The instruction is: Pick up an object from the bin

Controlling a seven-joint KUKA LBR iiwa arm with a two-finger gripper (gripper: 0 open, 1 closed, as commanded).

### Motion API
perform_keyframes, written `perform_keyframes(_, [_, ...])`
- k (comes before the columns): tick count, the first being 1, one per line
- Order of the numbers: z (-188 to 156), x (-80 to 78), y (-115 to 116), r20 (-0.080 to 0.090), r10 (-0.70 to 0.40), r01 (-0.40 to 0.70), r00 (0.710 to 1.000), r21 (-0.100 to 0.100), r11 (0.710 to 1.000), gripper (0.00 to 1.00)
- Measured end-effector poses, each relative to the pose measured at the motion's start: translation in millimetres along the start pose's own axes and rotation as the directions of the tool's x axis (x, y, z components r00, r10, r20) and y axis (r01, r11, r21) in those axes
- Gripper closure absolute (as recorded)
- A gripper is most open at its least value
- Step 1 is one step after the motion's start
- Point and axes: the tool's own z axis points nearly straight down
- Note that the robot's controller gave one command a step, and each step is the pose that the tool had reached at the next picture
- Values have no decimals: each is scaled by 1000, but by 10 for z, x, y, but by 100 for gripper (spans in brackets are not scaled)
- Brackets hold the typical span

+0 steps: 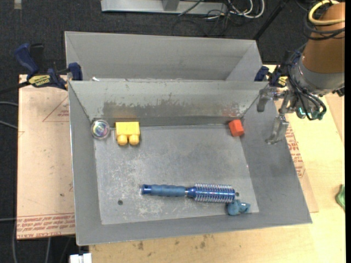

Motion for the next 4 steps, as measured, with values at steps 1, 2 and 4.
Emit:
perform_keyframes(1, [1440, 714, 614, -3, -159, 159, 987, -3, 987, 0])
perform_keyframes(2, [1658, 1092, 910, 15, -178, 178, 984, 3, 984, 0])
perform_keyframes(4, [1634, 1272, 2003, 14, -294, 294, 956, 3, 956, 0])
